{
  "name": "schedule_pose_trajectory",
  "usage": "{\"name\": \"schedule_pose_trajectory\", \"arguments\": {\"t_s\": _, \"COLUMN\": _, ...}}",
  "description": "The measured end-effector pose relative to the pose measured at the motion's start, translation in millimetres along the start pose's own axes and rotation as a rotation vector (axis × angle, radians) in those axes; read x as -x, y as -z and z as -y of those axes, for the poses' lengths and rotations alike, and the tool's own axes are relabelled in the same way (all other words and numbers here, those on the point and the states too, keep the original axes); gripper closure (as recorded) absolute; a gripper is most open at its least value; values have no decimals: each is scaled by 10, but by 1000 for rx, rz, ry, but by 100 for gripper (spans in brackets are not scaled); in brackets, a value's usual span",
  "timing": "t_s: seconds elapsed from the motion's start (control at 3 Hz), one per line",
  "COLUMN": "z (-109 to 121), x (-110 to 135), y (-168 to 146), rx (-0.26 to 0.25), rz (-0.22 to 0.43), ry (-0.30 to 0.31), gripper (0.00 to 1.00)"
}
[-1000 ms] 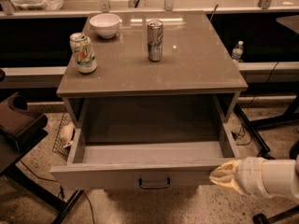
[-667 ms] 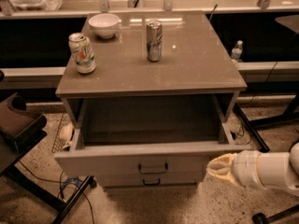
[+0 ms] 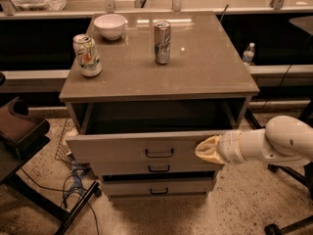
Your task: Close top drawer
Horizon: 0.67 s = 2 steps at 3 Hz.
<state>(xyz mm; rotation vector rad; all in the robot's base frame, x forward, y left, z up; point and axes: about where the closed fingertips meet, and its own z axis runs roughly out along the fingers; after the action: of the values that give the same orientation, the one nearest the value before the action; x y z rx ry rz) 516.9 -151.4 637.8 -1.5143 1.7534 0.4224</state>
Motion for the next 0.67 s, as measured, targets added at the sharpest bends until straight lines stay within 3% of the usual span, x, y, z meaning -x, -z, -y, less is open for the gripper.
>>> {"name": "schedule_pose_trajectory", "arguments": {"t_s": 0.33, "z": 0, "x": 0, "y": 0, "rx": 0, "rz": 0, "ry": 0, "gripper": 100}}
{"name": "schedule_pose_trajectory", "arguments": {"t_s": 0.67, "z": 180, "x": 0, "y": -94, "rx": -17, "rz": 14, "ry": 17, "gripper": 100}}
